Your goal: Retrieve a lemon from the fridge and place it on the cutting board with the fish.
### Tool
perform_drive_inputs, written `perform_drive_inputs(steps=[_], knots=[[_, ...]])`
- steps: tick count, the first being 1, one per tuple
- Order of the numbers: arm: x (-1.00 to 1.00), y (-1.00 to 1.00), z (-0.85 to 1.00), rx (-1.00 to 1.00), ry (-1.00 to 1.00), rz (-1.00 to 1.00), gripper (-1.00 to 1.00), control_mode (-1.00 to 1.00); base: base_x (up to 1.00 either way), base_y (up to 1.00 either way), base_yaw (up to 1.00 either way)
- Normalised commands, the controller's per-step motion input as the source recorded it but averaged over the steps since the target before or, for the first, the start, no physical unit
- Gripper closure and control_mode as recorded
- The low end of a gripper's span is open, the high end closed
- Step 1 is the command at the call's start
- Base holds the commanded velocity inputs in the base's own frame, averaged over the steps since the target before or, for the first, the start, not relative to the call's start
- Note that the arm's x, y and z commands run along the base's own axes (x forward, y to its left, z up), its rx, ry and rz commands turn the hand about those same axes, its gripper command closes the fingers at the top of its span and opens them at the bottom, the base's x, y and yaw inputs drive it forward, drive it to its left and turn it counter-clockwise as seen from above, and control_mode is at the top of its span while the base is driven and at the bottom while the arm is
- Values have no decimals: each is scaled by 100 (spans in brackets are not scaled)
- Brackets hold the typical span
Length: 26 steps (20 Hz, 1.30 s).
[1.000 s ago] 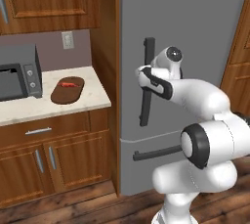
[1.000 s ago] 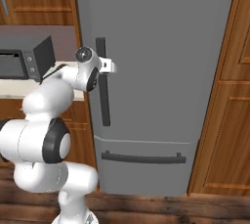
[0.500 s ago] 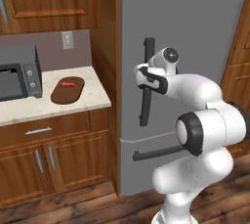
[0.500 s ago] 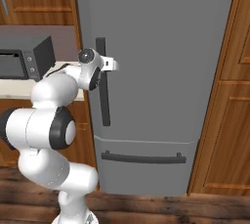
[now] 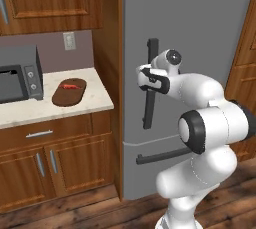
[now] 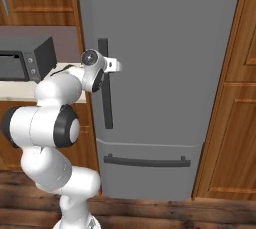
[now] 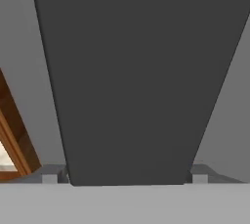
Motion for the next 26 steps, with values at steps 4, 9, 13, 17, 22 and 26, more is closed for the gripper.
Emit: perform_drive_inputs(steps=[4,9,13,17,22,26], knots=[[32,0,0,0,0,0,100,-100,0,0,0],[-5,-1,10,0,1,0,100,-100,0,0,0],[-81,-53,27,0,0,-1,100,-100,0,0,0],[-100,-90,19,1,0,0,100,-100,0,0,0],[-100,-100,12,2,0,0,100,-100,0,0,0],[-100,-100,16,1,0,0,100,-100,0,0,0]])
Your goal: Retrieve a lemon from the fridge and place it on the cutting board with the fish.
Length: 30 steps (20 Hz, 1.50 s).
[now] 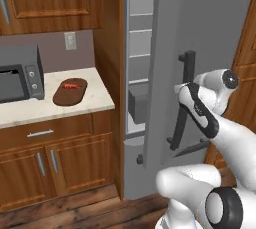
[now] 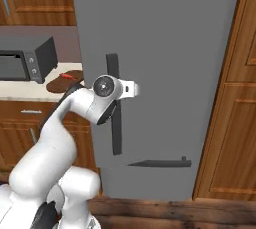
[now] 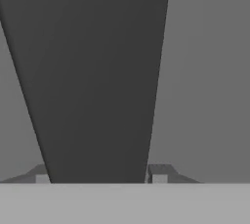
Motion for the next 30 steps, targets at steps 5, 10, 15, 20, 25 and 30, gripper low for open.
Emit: perform_drive_inputs(steps=[5,10,15,20,25,30], knots=[[-100,-100,5,0,0,0,100,-100,0,0,0],[-100,-100,0,-1,2,0,100,-100,0,0,0],[-84,-90,1,-5,4,0,100,-100,0,0,0],[-12,-13,8,-1,-1,0,-100,-100,0,0,0],[-18,-7,13,0,0,0,-100,-100,0,0,0],[-15,-3,18,-1,1,0,-100,-100,0,0,0]])
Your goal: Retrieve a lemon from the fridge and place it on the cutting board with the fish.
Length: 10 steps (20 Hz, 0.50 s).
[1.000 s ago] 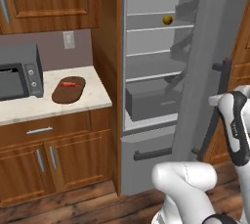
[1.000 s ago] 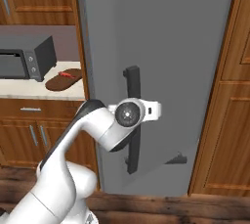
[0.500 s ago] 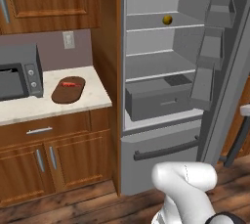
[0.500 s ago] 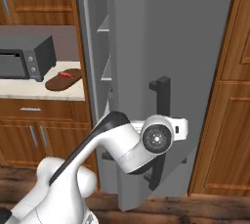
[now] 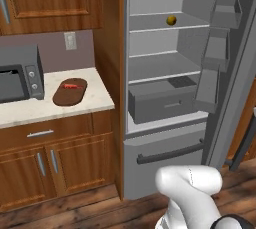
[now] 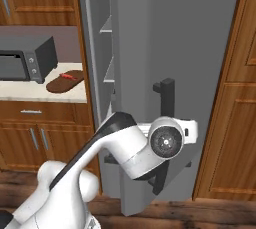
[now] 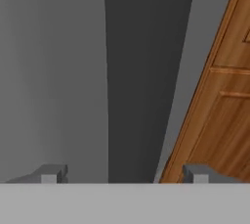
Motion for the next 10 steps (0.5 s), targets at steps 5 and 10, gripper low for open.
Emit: perform_drive_inputs(steps=[5,10], knots=[[-66,0,19,-12,3,-9,-100,-100,0,0,0],[-92,0,22,-20,8,-15,-100,-100,0,0,0]])
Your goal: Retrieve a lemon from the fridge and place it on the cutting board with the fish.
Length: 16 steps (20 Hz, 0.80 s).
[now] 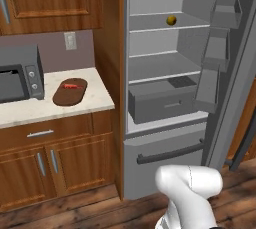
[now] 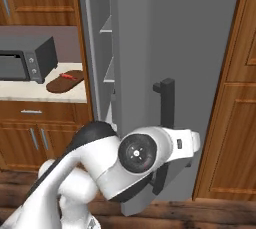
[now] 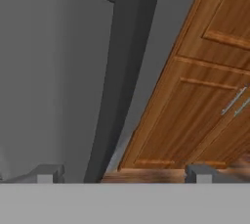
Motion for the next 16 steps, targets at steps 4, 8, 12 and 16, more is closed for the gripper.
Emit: perform_drive_inputs(steps=[4,8,12,16], knots=[[-87,17,23,-32,10,-11,-100,-100,0,0,0],[-38,68,41,-48,21,-9,-100,-100,0,0,0],[-1,89,62,-57,42,-10,-100,-100,0,0,0],[5,81,26,-46,52,-26,-100,-100,0,0,0]])
